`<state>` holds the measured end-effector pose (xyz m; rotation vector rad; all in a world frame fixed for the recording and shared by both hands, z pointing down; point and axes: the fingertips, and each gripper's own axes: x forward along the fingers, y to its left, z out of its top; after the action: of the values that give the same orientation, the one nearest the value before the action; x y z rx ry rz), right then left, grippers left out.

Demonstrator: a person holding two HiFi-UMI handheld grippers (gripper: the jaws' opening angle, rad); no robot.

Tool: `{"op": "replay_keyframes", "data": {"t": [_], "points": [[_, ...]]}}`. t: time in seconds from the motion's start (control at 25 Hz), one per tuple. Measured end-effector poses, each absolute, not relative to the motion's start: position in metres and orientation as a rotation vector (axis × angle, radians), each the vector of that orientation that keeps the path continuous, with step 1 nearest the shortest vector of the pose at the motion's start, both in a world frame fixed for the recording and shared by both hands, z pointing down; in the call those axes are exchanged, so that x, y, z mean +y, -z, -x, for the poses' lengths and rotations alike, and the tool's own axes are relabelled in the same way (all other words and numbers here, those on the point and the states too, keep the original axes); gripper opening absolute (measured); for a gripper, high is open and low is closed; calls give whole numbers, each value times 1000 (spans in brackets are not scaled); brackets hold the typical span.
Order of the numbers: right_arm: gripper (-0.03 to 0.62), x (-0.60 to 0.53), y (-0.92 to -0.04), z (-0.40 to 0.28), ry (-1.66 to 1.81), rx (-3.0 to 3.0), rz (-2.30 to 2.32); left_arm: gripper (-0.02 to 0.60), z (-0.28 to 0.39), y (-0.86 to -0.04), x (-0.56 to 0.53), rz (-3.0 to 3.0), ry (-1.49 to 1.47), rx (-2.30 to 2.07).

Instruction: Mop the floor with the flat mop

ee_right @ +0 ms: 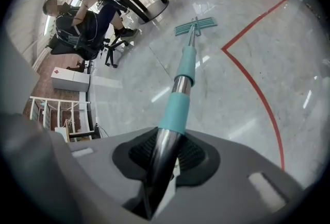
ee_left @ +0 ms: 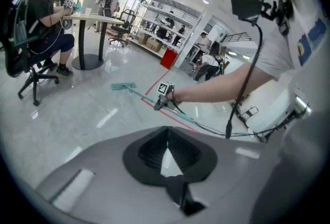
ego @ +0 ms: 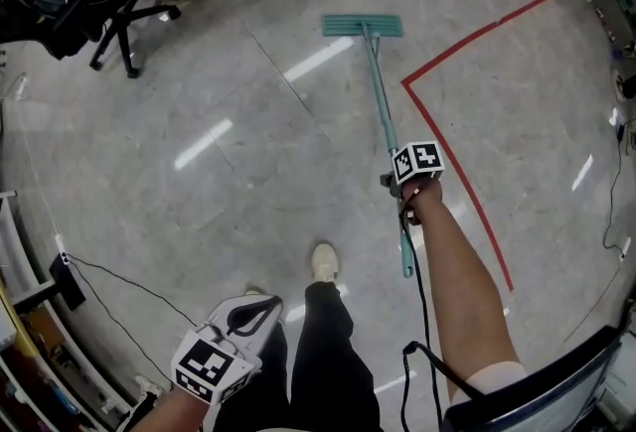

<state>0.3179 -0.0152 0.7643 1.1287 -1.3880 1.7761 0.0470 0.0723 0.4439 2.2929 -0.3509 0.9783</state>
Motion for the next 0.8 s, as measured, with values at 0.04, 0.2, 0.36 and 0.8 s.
{"op": "replay_keyframes", "data": {"t": [0.04, 0.2, 0.36, 0.8], "points": [[89, -26, -764, -322, -1768, -1384, -1131, 3, -44, -445, 71, -2291, -981, -360], [89, -51, -763, -329, -1751, -1372, -1144, 3, -36, -450, 70, -2273, -973, -405], [87, -35, -754, -319, -1735, -1365, -1151, 3, -34, -447, 71, -2278, -961, -395], [86, 137, -711, -243, -1709, -1353, -1090, 3, -34, -423, 86, -2353, -893, -317]]}}
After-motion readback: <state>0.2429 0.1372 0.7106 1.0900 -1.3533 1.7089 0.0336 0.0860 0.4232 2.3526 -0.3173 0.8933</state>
